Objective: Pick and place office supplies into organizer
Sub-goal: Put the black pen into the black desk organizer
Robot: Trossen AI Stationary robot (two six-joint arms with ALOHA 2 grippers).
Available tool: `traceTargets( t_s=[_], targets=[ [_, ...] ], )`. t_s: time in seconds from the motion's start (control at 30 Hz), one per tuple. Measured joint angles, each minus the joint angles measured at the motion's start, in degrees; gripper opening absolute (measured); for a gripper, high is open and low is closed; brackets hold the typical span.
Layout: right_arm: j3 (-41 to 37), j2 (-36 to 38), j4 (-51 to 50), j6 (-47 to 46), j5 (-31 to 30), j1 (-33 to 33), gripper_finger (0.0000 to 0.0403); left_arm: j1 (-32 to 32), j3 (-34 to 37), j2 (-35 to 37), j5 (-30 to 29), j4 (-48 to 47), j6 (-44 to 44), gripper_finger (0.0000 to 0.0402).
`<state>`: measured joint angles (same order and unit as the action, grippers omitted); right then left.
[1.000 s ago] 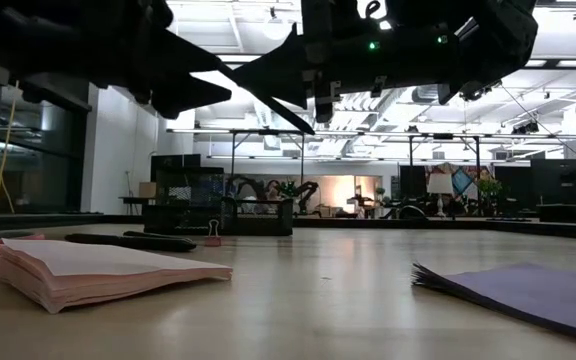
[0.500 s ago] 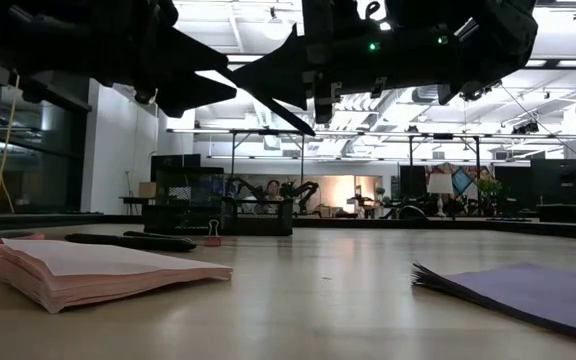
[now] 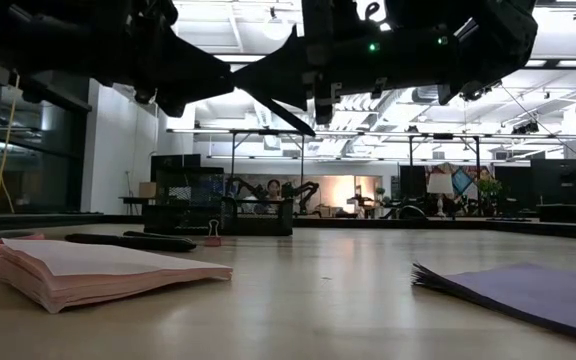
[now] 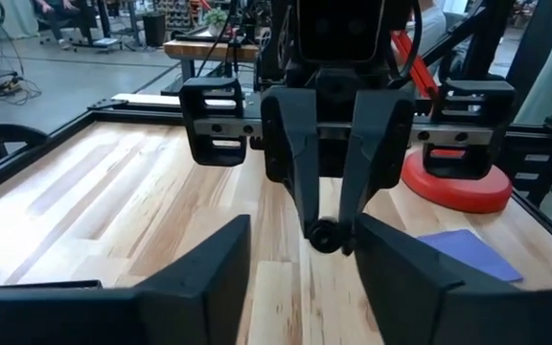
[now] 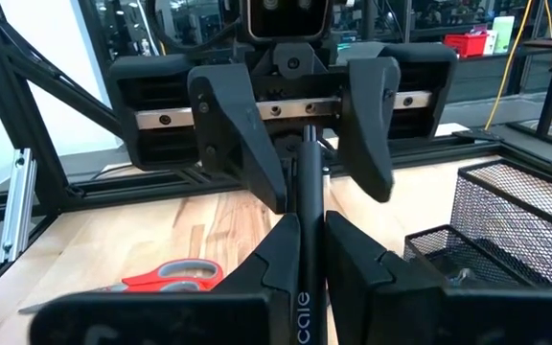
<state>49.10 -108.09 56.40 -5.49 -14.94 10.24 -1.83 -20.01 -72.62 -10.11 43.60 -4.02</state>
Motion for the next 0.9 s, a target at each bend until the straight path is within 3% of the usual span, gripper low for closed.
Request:
traceTargets(
  t_s=[0.53,0.9],
  targets=[
    [0.0,0.0,-0.3,0.2,-0.2,-0.1,0.0023,-0.1,0.0,0.0,0.6,0.1,1.8,0.0034],
    [0.0,0.0,-0.1,0.0,-0.1,-0.1,0.0023,-0.1,0.0,0.0,0.9,0.1,2.3,0.0041]
  ],
)
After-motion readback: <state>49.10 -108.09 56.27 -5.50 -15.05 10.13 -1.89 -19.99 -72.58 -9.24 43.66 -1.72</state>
